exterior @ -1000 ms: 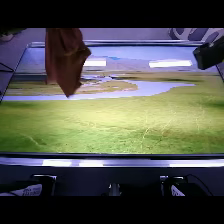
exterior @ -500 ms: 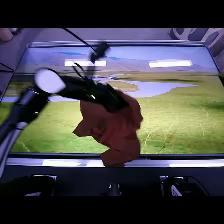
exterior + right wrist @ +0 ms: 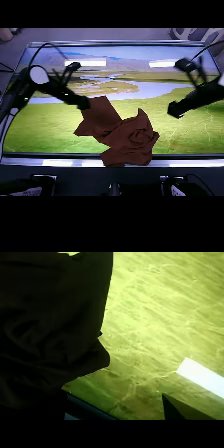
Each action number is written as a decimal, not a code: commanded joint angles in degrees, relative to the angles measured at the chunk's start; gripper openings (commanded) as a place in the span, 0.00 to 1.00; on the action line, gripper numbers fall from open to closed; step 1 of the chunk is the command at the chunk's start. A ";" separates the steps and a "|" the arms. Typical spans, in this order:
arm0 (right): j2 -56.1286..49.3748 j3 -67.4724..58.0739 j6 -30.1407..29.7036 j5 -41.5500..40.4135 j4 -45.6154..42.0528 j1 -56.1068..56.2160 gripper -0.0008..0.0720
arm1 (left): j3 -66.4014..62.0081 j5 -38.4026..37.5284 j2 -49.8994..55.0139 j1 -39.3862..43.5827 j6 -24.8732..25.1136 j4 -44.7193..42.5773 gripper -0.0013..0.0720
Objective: Fold the shirts.
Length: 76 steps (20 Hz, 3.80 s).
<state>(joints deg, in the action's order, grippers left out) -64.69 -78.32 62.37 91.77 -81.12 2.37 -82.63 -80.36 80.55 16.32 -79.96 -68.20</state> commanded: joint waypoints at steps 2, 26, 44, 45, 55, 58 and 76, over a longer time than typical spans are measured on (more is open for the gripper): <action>-6.64 14.69 -3.87 -10.91 10.75 0.00 0.90 | 15.63 -4.61 -2.97 -13.92 -1.70 -2.60 1.00; -22.34 17.03 -11.13 -21.84 20.11 0.02 0.06 | 27.93 19.26 -1.97 -6.38 -2.32 10.16 0.05; 29.77 -22.56 -4.33 -34.03 0.92 -0.02 0.04 | -22.51 43.69 -40.17 -13.11 -4.96 6.38 0.05; 29.35 -22.56 -4.33 -32.76 0.44 -0.02 0.04 | -22.51 43.21 -40.11 -13.11 -4.98 4.87 0.05; 7.26 -18.91 -8.17 -8.90 -4.02 0.00 0.04 | -7.58 23.52 -28.81 -13.11 -5.92 -7.98 0.05; -5.92 -9.77 -8.39 -11.89 -3.34 0.00 0.04 | 4.22 27.67 -22.16 -12.92 -5.57 -7.85 0.05; -24.96 -6.14 -3.82 -7.61 7.54 -19.39 0.74 | 8.63 8.74 4.48 -18.93 -11.54 -6.73 0.83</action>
<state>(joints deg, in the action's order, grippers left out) -90.19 -86.26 61.12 69.56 -74.35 -9.52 -76.09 -59.86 84.36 0.71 -90.61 -75.09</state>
